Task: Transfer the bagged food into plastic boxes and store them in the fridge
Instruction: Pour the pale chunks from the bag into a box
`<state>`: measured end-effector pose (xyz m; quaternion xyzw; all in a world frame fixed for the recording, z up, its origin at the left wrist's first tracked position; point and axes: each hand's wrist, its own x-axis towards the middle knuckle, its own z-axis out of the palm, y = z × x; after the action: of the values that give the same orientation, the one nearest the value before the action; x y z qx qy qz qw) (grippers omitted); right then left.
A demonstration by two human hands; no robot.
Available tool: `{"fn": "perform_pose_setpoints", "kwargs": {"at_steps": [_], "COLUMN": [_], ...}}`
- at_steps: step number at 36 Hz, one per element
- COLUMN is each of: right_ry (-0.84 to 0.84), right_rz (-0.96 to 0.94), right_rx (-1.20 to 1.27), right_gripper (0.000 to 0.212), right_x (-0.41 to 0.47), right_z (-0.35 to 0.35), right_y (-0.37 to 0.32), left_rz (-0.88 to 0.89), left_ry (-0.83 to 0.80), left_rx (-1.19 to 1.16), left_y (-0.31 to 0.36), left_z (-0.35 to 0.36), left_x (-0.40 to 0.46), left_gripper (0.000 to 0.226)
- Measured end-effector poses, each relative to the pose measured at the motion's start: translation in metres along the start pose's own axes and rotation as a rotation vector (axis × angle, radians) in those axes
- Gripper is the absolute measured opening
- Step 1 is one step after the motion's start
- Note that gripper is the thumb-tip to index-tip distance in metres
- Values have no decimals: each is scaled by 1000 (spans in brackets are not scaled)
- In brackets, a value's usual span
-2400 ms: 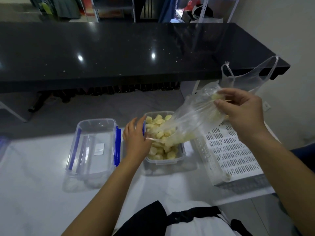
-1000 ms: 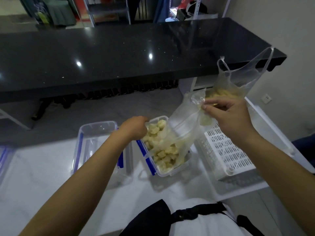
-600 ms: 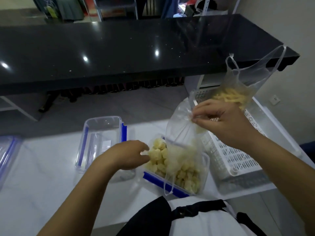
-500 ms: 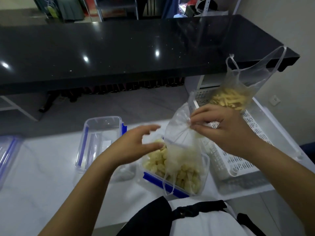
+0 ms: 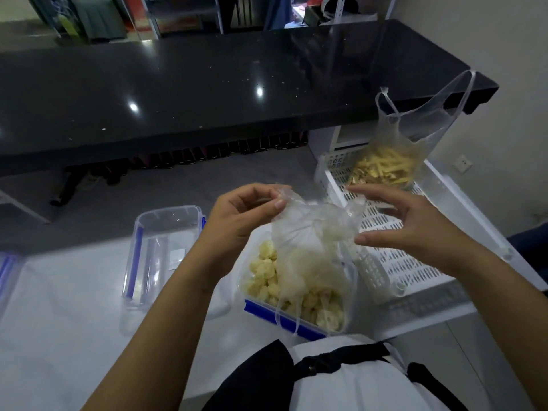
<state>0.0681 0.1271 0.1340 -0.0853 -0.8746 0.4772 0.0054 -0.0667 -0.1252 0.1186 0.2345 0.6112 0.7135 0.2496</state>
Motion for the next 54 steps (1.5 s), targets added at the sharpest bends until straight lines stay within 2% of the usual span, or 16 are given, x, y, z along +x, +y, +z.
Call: {"fn": "perform_pose_setpoints", "kwargs": {"at_steps": [6, 8, 10, 12, 15, 20, 27, 31, 35, 36, 39, 41, 44, 49, 52, 54], "right_ry": [-30, -20, 51, 159, 247, 260, 259, 253, 146, 140, 231, 279, 285, 278, 299, 286], "right_rz": [117, 126, 100, 56, -31, -132, -124, -106, 28, 59, 49, 16, -53, -51, -63, -66], "right_rx": [296, 317, 334, 369, 506, 755, 856, 882, 729, 656, 523, 592, 713, 631, 624, 532], "right_gripper": [63, 51, 33, 24, 19, 18, 12, 8, 41, 43, 26, 20, 20, 33, 25, 20], "right_x": [8, 11, 13, 13, 9, -1, -10, -10, -9, -10, -12, -12, -13, -14, -16, -16], "right_z": [-3, 0, 5, 6, -1, -7, 1, 1, 11, 16, 25, 22, 13, 13, 13, 17], "right_y": [21, 24, 23, 20, 11, -3, -9, -3, 10, 13, 16, 14, 6, 3, 2, 3], "left_rz": [-14, -17, -16, -1, 27, 107, 125, 117, 92, 90, 94, 111, 143, 147, 164, 157], "left_ry": [-41, -50, -47, -21, 32, 93, 101, 109, 128, 132, 150, 154, 157, 178, 168, 152], "left_rx": [9, -7, -40, -78, -137, -193, -279, -274, -236, -228, -215, -222, -223, -218, -216, -191], "left_y": [2, 2, 2, 4, 8, 16, 16, 15, 11, 10, 10, 11, 15, 17, 15, 11], "left_z": [1, 2, 3, 2, -3, -5, 0, -2, -3, -3, -4, -6, -9, -8, -10, -11], "left_x": [-1, 0, 2, 3, 5, 7, 9, 9, 9, 10, 9, 8, 8, 10, 11, 12], "left_gripper": [8, 7, 10, 18, 15, 11, 10, 9, 11, 11, 11, 11, 12, 9, 9, 9]}}
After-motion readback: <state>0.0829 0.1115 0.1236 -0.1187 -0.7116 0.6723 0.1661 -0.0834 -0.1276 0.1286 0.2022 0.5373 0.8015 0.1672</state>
